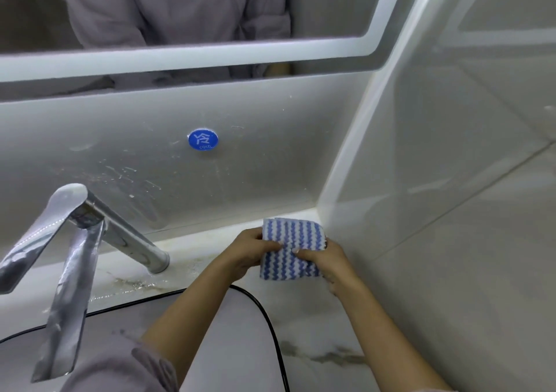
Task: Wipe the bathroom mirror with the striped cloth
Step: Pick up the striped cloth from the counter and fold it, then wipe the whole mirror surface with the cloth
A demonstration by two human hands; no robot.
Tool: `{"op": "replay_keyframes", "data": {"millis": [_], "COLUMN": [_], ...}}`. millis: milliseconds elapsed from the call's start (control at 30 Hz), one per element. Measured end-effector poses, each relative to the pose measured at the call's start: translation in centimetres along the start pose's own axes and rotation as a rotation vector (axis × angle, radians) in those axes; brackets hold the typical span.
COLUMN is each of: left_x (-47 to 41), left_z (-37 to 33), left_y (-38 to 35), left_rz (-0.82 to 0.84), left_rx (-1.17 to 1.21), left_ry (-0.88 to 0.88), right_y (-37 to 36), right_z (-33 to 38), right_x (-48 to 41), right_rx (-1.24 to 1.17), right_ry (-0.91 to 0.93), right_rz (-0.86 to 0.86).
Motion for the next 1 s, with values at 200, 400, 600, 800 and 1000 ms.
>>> {"op": "replay_keyframes", "data": {"millis": [200, 400, 600, 800, 1000], "left_x": [5.1, 12.1, 18.4, 23.7, 28.3], "left_z": [-2.8, -4.5, -4.8, -4.0, -2.6], "left_y": [2.3, 4.4, 6.2, 7.3, 9.1], "left_rz": [-0.072, -0.135, -0.259, -0.394, -0.515], "left_rx": [0.142, 0.183, 0.185, 0.218, 0.261], "left_ry": [-0.216, -0.403, -0.502, -0.547, -0.589], "right_y": [-2.9, -5.5, -8.0, -10.3, -13.2], "right_z": [3.8, 6.5, 7.6, 8.1, 8.2], "right_x": [4.2, 9.6, 14.6, 18.9, 21.9], "right_rx": [-0.062, -0.165, -0.226, -0.222, -0.191], "right_ry": [0.119, 0.171, 0.159, 0.227, 0.351], "right_rz": [0.124, 0.245, 0.366, 0.443, 0.536]}}
Point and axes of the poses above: each hand's wrist, its own x-axis away from the middle knuckle, its own y-axis out of the back of the hand, z = x × y, the point moved 7 cm from there along -x, towards the middle knuckle, and after that the axes turned 15 degrees about -x, right-handed, at the moved point
